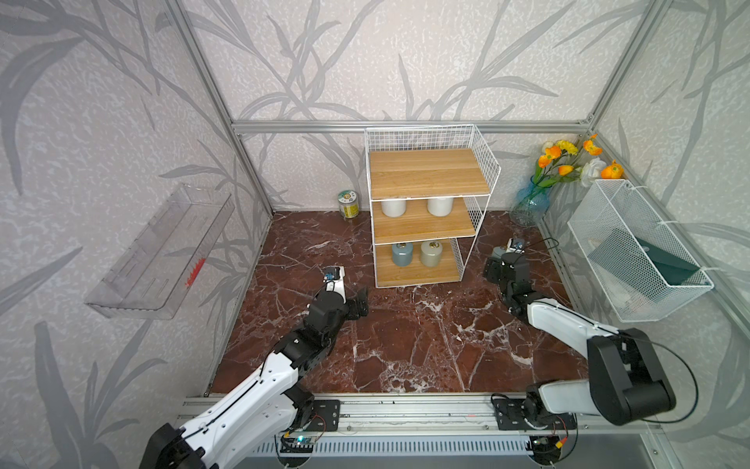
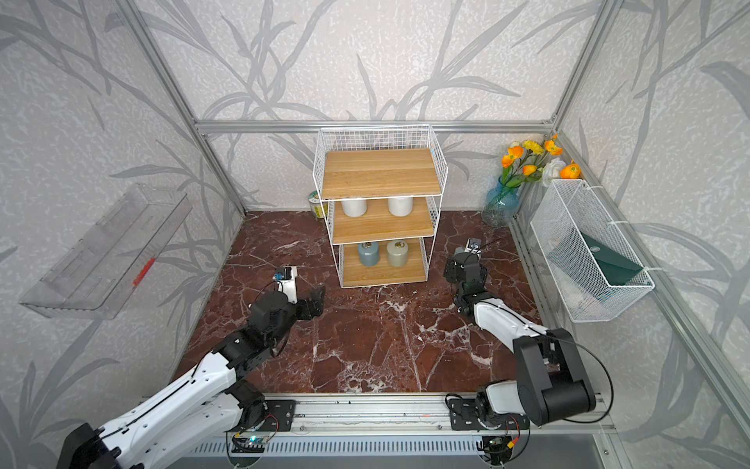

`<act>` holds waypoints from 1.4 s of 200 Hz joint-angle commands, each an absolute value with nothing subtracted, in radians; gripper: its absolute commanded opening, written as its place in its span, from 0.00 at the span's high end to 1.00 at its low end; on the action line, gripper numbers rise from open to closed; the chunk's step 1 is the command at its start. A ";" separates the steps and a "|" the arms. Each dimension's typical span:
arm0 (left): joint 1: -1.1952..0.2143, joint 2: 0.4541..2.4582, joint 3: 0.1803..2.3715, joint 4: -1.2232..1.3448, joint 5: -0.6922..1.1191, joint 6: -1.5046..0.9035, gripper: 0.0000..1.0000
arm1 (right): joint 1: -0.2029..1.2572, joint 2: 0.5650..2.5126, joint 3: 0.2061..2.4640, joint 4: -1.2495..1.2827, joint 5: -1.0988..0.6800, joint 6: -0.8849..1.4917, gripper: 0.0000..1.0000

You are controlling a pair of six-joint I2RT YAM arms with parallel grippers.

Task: Remove the tea canisters from the shelf
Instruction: Place the tea canister at the center of the board.

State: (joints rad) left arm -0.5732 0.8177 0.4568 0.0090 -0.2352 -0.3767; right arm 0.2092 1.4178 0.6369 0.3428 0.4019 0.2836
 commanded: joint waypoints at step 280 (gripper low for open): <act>-0.572 0.825 0.549 -0.048 -0.209 -0.390 0.06 | 0.939 0.908 0.449 0.032 0.671 0.509 0.35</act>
